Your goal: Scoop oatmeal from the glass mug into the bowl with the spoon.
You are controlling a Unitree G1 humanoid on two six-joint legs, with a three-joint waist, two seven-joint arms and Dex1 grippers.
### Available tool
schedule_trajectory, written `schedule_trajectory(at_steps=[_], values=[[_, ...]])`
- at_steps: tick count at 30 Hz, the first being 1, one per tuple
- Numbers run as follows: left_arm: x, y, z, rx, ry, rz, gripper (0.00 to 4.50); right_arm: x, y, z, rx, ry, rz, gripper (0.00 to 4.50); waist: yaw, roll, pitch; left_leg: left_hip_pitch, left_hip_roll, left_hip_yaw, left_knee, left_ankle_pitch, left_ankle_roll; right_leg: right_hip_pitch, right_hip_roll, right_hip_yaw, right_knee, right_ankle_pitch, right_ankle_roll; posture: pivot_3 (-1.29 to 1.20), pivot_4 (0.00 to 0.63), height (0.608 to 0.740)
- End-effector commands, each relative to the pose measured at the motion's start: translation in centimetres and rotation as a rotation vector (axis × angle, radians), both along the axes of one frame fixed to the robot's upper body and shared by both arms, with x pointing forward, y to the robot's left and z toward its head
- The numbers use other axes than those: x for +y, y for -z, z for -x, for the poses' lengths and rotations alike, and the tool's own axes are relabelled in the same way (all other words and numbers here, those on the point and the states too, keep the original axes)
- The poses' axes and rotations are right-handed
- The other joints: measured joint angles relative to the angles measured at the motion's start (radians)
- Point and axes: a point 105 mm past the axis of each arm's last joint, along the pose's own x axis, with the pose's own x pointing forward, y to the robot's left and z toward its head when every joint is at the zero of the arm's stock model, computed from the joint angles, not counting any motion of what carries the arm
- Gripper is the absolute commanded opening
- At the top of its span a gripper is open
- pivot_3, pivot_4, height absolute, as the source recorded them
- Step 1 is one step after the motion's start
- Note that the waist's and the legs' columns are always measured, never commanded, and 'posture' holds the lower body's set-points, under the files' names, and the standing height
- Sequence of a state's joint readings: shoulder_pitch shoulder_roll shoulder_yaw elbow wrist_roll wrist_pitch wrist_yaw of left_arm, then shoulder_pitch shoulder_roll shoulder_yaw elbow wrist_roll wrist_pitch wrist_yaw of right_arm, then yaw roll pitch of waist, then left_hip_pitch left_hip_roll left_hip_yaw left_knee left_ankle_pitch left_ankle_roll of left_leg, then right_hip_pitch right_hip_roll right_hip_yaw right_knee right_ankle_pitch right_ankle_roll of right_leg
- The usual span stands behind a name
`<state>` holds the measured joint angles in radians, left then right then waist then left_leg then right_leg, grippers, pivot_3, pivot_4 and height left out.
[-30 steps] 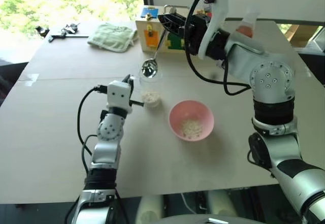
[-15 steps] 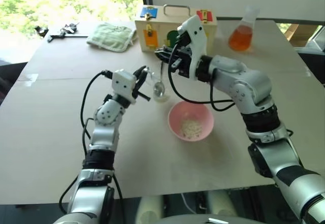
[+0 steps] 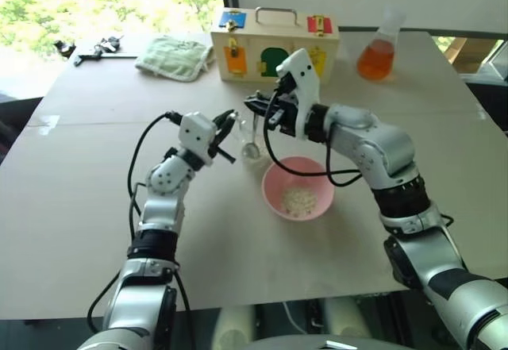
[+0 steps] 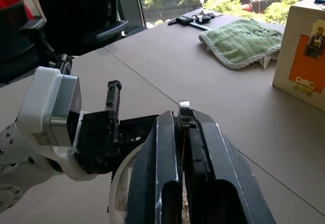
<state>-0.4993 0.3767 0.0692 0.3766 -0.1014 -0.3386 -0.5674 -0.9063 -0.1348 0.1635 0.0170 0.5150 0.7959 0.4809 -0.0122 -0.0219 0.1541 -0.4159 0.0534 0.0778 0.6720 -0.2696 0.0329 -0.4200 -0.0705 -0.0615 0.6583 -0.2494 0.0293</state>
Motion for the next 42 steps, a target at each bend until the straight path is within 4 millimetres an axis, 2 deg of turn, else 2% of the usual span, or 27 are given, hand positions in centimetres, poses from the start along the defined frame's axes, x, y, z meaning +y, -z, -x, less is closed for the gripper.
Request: schedule_trajectory(at_steps=[1,6,10,27,42], values=[[0.1,-2.2,0.1,-0.09,0.009,0.012,0.03,0.0,-1.4,0.7,0.076,-0.026,-0.104,0.0,0.0,0.0,0.0,0.0,0.0,0.0,0.0,0.0,0.0,0.0,0.0,0.0,0.0,0.0,0.0,0.0,0.15,0.74],[0.3,-1.9,0.2,-0.084,0.004,0.004,0.03,-0.3,-0.2,0.3,0.294,0.029,-0.141,0.0,0.0,0.0,0.0,0.0,0.0,0.0,0.0,0.0,0.0,0.0,0.0,0.0,0.002,0.0,0.0,0.0,0.15,0.74],[0.3,-1.8,0.2,-0.084,0.002,-0.007,0.03,-0.8,0.0,-0.4,0.377,0.09,-0.159,0.0,-0.001,0.0,0.0,0.0,0.0,0.0,0.0,0.0,0.0,0.0,0.0,0.0,0.002,0.0,0.0,0.0,0.15,0.74],[-0.2,-0.8,0.5,-0.078,0.0,-0.036,0.03,-3.0,-3.6,-2.2,0.387,0.179,-0.267,0.0,-0.002,0.0,0.0,0.0,-0.001,0.0,0.0,0.0,0.0,0.0,0.0,0.0,0.002,0.0,0.0,0.0,0.15,0.74],[0.2,-0.3,0.6,-0.069,-0.031,-0.003,0.03,-6.3,-4.5,-3.8,0.477,0.272,-0.386,0.0,-0.002,0.0,0.0,0.0,0.0,0.001,0.0,0.0,0.0,0.0,0.0,0.001,0.002,0.0,0.0,0.0,0.15,0.74]])
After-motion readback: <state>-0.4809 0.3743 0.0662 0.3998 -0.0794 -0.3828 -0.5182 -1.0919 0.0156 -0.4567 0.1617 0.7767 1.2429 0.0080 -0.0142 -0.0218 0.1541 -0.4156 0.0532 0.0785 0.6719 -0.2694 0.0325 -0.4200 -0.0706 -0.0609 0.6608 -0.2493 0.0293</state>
